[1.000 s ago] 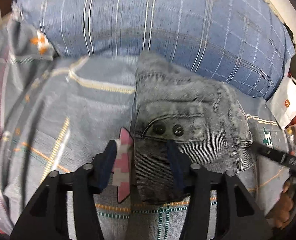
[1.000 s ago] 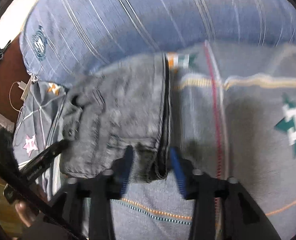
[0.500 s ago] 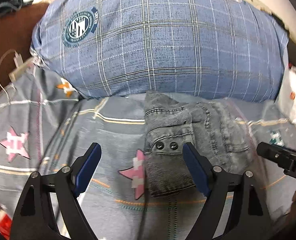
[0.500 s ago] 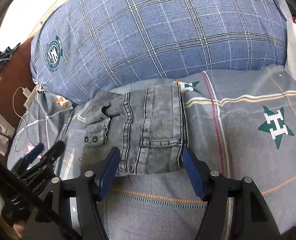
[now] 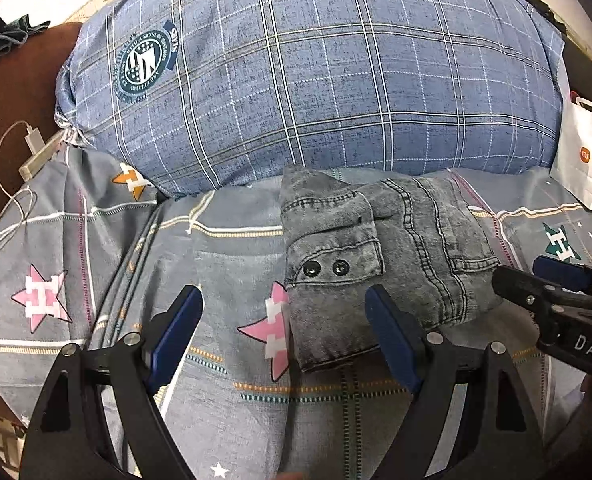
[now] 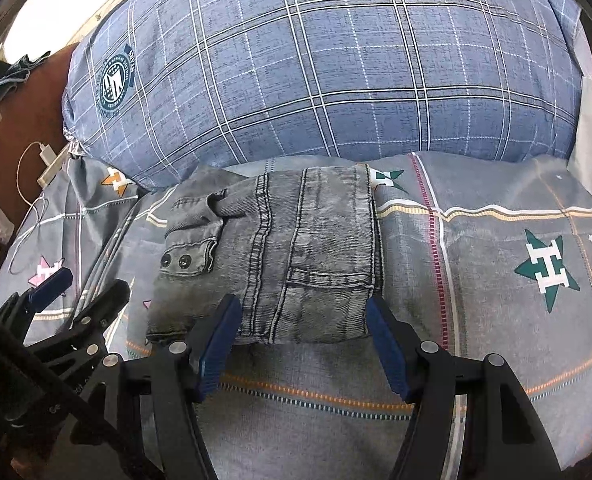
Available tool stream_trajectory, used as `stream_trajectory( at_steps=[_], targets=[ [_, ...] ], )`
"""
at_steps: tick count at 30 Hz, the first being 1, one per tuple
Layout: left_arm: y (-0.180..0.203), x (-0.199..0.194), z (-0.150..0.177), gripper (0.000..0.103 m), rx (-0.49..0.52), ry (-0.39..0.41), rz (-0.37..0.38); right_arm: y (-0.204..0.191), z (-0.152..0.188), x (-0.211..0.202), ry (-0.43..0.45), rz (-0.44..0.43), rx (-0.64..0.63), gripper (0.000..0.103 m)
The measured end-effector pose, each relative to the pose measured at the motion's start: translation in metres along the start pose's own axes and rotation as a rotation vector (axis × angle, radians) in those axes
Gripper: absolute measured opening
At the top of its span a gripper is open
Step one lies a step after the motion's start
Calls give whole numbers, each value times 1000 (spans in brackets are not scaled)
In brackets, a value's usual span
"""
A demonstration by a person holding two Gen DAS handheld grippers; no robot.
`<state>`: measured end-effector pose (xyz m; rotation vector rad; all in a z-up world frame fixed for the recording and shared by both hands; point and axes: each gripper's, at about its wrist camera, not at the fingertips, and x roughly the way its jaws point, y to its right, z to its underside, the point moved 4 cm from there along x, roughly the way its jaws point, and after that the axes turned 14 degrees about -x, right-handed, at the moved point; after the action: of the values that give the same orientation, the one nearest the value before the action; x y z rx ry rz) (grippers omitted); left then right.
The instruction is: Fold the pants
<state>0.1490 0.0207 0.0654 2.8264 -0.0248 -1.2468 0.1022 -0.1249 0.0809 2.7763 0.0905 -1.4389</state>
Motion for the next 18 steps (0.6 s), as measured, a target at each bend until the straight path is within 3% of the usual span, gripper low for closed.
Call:
stream_trajectory(
  at_steps=[18],
  targets=[
    [-2,3,1,84,-15,-28,-6,-2,2,0,-3,1,-10,66]
  ],
)
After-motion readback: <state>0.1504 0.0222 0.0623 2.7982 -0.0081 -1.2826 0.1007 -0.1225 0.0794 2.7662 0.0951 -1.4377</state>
